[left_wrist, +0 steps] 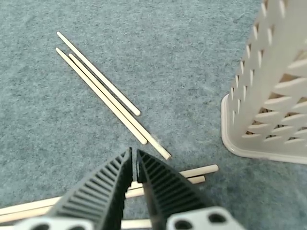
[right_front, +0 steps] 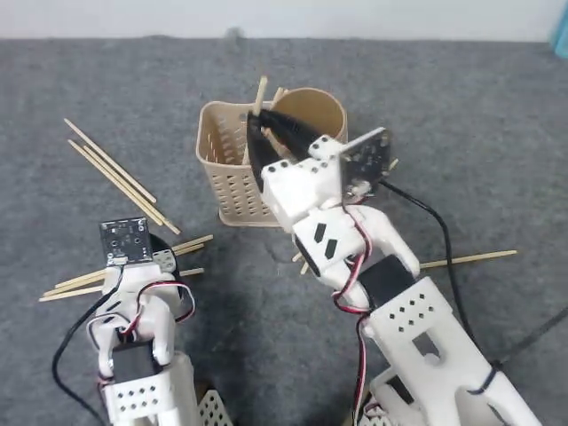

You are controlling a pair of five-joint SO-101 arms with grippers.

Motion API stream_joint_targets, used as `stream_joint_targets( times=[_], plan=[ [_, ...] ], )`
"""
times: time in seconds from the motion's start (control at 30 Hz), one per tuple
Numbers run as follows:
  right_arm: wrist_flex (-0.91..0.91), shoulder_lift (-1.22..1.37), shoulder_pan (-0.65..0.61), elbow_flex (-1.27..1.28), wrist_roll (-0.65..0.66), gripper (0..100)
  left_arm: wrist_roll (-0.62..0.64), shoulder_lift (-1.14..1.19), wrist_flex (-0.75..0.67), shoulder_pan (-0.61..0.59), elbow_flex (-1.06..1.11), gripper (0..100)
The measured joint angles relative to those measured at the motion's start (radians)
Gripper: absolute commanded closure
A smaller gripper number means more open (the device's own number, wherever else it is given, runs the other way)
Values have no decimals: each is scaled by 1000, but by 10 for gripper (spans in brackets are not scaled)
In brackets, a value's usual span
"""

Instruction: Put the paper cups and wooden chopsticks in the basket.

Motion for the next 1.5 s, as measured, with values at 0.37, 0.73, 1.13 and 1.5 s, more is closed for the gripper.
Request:
stream_joint_targets(
  times=[0.37, 0.73, 1.13, 1.5],
  plan=[
    [114, 0, -5, 0, 0, 858, 0, 0, 0, 0, 0, 985],
    [233, -150, -12, -8, -6, 857, 0, 0, 0, 0, 0, 985],
    [922, -491, 278, -175, 29, 859, 0, 0, 0, 0, 0, 985],
    [1300, -480, 376, -5, 419, 859, 0, 0, 0, 0, 0, 985]
  ],
)
